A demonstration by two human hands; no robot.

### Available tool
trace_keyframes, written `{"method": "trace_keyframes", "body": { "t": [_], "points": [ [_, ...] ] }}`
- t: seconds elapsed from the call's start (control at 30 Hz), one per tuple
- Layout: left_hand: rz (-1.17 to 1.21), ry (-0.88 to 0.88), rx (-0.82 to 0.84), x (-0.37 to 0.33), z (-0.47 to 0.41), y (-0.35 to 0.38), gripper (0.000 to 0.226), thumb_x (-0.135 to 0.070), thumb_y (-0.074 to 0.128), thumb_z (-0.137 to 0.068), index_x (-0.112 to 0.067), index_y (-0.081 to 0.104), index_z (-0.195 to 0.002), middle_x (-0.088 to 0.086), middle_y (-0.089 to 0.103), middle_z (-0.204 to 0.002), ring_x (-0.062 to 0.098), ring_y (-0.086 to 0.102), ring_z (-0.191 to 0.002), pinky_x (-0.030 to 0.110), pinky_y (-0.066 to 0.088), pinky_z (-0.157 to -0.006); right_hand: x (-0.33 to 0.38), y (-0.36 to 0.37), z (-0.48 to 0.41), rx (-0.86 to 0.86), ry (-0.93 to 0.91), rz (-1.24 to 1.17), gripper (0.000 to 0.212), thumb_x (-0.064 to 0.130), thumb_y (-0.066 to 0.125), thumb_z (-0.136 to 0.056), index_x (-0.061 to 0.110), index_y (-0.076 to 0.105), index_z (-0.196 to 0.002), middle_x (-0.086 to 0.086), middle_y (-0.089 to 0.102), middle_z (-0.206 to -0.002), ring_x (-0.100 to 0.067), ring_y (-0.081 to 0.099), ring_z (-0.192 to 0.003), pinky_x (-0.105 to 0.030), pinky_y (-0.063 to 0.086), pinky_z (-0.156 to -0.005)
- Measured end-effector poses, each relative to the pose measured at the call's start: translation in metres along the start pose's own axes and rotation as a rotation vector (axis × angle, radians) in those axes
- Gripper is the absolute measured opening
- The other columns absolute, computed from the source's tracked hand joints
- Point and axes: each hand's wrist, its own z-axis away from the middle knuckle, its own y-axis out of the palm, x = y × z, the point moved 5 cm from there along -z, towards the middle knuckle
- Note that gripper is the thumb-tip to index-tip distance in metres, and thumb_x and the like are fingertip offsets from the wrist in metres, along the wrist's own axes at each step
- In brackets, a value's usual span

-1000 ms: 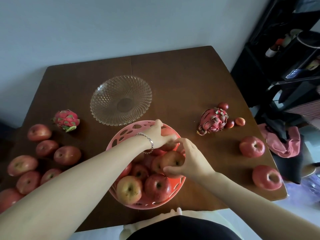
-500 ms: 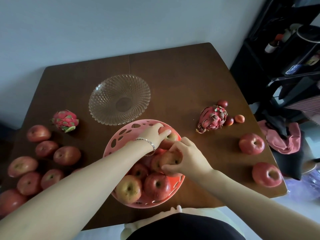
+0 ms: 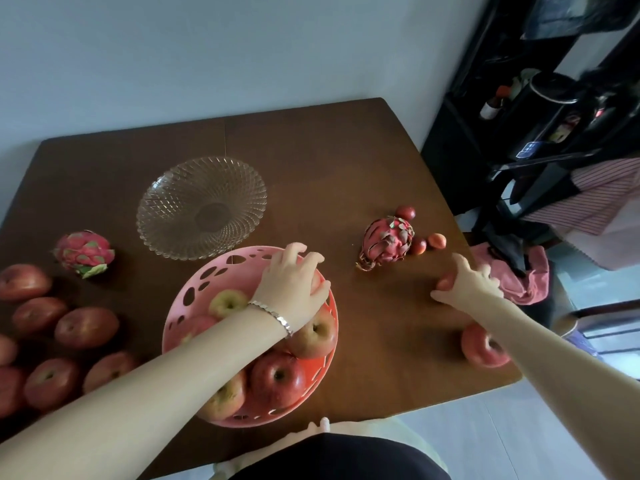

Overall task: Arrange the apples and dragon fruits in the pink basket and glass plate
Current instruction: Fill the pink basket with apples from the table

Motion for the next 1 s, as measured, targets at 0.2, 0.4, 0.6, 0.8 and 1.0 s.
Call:
{"method": "trace_keyframes", "body": {
  "t": [0.2,0.4,0.6,0.8,1.0],
  "points": [
    [0.178,0.123,-0.12,-0.01,0.008,-0.011,0.034,-0.017,0.06,-0.084,-0.014,0.059,-0.118,0.009,0.045,-0.13,0.025,0.045,-0.117,0.028,0.031,-0.102,-0.006,0.007,0.006,-0.044,-0.091,-0.206,0.079,0.034,0.076,-0.068,0.029,0.037,-0.137,-0.01,0.043,-0.118,-0.029,0.054,-0.099,-0.033,0.048,-0.072],
    [1.039,-0.211,0.229,-0.042,0.011,0.0,0.061,-0.037,0.073,-0.07,-0.029,0.045,-0.124,-0.001,0.06,-0.112,0.015,0.067,-0.089,0.031,0.057,-0.081,0.061,-0.038,0.092,-0.066,-0.464,-0.526,0.077,0.047,0.08,-0.059,0.026,0.044,-0.124,0.005,0.049,-0.114,-0.013,0.052,-0.098,-0.02,0.041,-0.074],
    [0.9,-0.171,0.295,-0.056,0.014,0.009,0.045,-0.03,0.075,-0.073,-0.026,0.052,-0.112,-0.008,0.06,-0.096,0.007,0.06,-0.086,0.025,0.055,-0.073,0.09,-0.045,0.153,0.096,-0.664,-0.19,0.103,0.052,0.079,-0.058,0.027,0.025,-0.142,0.009,0.039,-0.125,-0.011,0.05,-0.109,-0.026,0.048,-0.092],
    [1.051,-0.268,0.351,-0.041,0.021,0.012,0.035,-0.014,0.07,-0.077,-0.024,0.052,-0.106,-0.007,0.049,-0.094,0.016,0.06,-0.077,0.031,0.06,-0.059,0.003,0.004,0.066,0.224,-0.133,0.46,0.085,0.033,0.078,-0.068,0.024,0.031,-0.138,-0.008,0.032,-0.135,-0.033,0.037,-0.124,-0.049,0.042,-0.1],
    [1.238,-0.354,0.386,-0.028,0.026,0.012,0.048,-0.022,0.07,-0.058,-0.035,0.058,-0.103,0.004,0.042,-0.115,0.035,0.06,-0.093,0.034,0.055,-0.058,-0.042,0.046,0.034,0.218,0.049,0.467,0.069,0.022,0.07,-0.075,0.022,0.036,-0.135,-0.006,0.035,-0.126,-0.037,0.039,-0.12,-0.044,0.051,-0.089]
  ]
}}
